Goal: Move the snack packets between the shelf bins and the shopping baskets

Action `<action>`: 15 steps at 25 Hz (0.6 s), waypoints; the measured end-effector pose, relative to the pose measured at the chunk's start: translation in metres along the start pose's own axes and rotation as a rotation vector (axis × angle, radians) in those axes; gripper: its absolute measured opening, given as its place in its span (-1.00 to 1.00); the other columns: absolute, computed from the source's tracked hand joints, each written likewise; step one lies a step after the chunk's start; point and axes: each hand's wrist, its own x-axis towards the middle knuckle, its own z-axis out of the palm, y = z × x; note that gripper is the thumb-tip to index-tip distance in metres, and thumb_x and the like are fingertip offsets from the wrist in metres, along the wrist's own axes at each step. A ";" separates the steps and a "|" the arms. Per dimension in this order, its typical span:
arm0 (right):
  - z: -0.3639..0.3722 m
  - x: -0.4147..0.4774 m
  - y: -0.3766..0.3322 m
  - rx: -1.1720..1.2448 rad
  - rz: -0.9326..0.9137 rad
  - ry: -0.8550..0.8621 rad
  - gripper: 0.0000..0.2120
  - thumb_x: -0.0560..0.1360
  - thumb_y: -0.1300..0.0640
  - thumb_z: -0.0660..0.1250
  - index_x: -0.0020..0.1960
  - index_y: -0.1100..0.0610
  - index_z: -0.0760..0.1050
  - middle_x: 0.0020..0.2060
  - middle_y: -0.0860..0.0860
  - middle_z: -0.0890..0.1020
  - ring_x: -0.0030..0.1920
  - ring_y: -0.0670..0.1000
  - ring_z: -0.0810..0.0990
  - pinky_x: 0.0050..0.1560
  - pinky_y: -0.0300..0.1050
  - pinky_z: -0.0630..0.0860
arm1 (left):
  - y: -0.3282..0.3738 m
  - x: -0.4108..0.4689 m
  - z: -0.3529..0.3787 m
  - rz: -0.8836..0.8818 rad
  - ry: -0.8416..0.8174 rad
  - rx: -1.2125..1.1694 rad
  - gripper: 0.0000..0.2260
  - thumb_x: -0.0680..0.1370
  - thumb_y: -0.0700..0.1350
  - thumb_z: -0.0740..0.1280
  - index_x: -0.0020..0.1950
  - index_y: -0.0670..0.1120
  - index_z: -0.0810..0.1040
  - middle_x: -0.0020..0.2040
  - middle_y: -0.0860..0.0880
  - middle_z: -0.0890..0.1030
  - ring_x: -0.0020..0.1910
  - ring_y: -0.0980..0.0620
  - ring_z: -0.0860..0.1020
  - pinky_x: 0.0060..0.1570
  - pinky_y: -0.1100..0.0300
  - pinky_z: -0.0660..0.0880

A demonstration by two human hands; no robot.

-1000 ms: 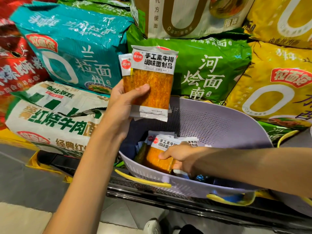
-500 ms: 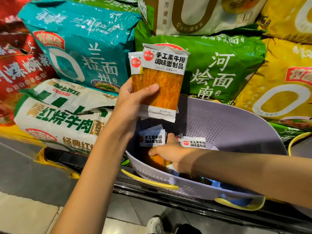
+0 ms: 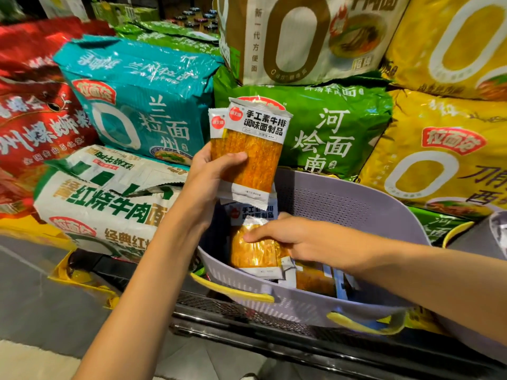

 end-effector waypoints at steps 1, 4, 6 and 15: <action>-0.009 -0.011 -0.005 0.004 -0.031 0.018 -0.76 0.40 0.30 0.44 0.03 0.21 0.48 -0.23 0.10 0.64 -0.26 0.03 0.62 -0.04 0.01 0.59 | 0.002 -0.002 0.002 0.003 0.005 0.011 -0.85 0.48 -0.28 0.31 -0.02 -0.06 0.50 -0.19 0.05 0.64 -0.25 0.16 0.61 -0.31 0.30 0.52; -0.038 -0.046 -0.010 0.092 -0.142 0.075 -0.83 0.41 0.30 0.42 -0.04 0.13 0.55 -0.31 0.05 0.67 -0.31 0.00 0.64 -0.15 -0.05 0.60 | 0.009 -0.009 0.007 -0.001 -0.007 0.019 -0.86 0.51 -0.29 0.28 -0.01 -0.07 0.51 -0.19 0.05 0.65 -0.26 0.16 0.62 -0.32 0.31 0.53; -0.053 -0.070 -0.008 0.162 -0.243 0.154 -0.76 0.40 0.30 0.43 0.04 0.11 0.55 -0.26 0.04 0.69 -0.29 -0.01 0.65 -0.23 -0.09 0.62 | 0.016 -0.016 0.013 -0.012 0.000 0.026 -0.87 0.52 -0.27 0.29 -0.03 -0.06 0.52 -0.20 0.06 0.66 -0.25 0.15 0.62 -0.29 0.29 0.57; -0.065 -0.178 0.023 0.413 -0.630 0.219 -0.83 0.44 0.31 0.33 -0.08 0.06 0.52 -0.33 -0.05 0.69 -0.35 -0.10 0.66 -0.30 -0.18 0.62 | 0.039 -0.120 0.035 -0.141 0.089 0.005 -0.90 0.56 -0.10 0.25 -0.04 -0.05 0.55 -0.31 0.08 0.67 -0.38 0.13 0.62 -0.28 0.21 0.52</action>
